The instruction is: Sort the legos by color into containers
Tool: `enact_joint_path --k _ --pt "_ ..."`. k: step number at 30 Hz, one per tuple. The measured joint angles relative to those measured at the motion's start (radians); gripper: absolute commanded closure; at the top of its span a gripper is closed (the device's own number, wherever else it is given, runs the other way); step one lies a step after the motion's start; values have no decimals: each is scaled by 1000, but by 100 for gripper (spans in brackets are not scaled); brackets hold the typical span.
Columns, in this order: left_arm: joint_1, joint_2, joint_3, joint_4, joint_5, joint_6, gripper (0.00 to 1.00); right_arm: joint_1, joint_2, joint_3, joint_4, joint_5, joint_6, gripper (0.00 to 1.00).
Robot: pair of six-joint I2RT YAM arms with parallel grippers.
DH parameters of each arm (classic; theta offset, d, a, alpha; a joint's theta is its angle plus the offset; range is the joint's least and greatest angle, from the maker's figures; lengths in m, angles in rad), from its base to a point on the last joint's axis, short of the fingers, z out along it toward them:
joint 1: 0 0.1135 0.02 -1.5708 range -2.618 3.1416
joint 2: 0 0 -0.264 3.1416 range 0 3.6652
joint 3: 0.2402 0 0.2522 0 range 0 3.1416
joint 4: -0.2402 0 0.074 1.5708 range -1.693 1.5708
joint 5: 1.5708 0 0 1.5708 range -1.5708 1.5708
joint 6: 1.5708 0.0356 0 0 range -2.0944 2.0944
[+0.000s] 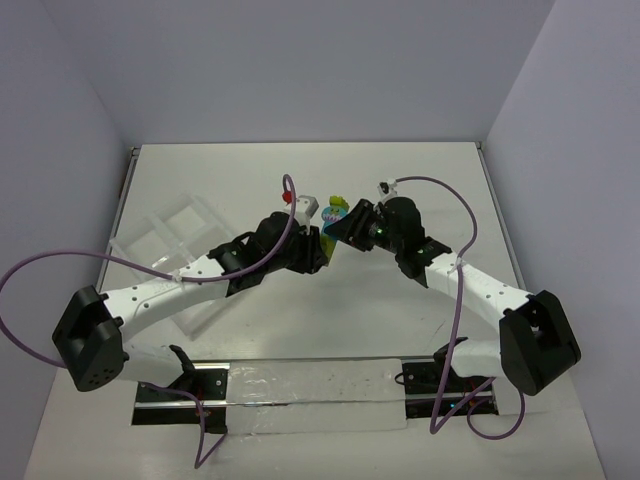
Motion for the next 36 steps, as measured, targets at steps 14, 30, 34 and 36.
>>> enact_joint_path --k 14,30,34,36 --pt "1 -33 -31 22 -17 1 100 5 0 2 -2 28 38 100" --pt "10 -80 -54 37 -25 8 100 -56 26 70 -43 78 30 100" --pt "10 -82 -56 20 -22 8 100 -88 34 77 -52 115 24 100" --pt "10 -82 -56 14 -22 9 100 -88 34 85 -63 122 19 100"
